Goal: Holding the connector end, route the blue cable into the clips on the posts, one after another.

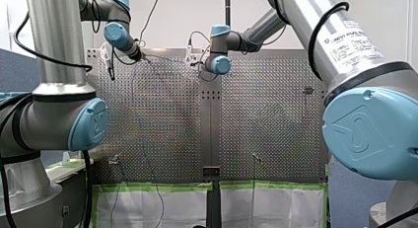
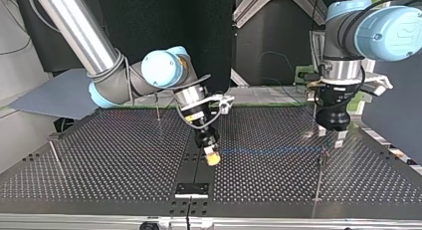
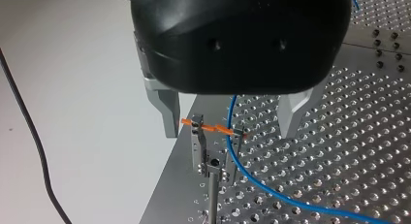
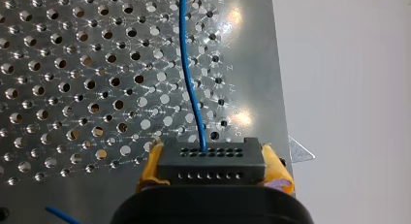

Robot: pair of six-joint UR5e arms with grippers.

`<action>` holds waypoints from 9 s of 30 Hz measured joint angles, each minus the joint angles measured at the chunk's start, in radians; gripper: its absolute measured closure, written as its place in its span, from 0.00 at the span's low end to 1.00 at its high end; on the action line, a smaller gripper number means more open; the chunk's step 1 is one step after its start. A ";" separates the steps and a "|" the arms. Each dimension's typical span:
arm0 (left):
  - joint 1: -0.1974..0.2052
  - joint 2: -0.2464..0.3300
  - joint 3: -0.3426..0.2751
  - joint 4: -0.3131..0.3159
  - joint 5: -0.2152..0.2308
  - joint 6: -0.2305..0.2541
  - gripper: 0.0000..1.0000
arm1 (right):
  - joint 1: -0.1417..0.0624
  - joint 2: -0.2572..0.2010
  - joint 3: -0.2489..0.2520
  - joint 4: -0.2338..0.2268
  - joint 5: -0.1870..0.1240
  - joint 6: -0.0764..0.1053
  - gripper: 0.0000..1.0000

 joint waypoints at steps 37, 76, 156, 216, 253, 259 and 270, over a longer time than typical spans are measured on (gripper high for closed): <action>-0.151 -0.089 0.054 0.027 -0.008 0.173 0.00 | 0.003 0.000 0.000 0.015 0.002 -0.004 1.00; -0.164 -0.236 0.209 0.042 -0.092 0.223 0.28 | 0.001 0.000 0.000 0.017 0.000 -0.003 1.00; -0.264 -0.287 0.209 0.000 -0.221 0.259 1.00 | -0.026 0.001 0.097 0.045 0.029 -0.006 1.00; -0.570 -0.731 0.007 0.381 -0.351 0.191 1.00 | -0.148 0.149 0.610 -0.339 0.095 -0.032 1.00; -0.681 -0.973 0.007 0.717 -0.303 0.134 1.00 | -0.350 0.221 0.877 -0.652 -0.011 0.003 1.00; -0.700 -1.004 0.036 0.736 -0.306 0.127 1.00 | -0.412 0.223 0.906 -0.700 -0.064 -0.006 1.00; -0.789 -1.034 0.147 0.689 -0.363 0.105 1.00 | -0.439 0.249 0.908 -0.704 -0.054 -0.064 1.00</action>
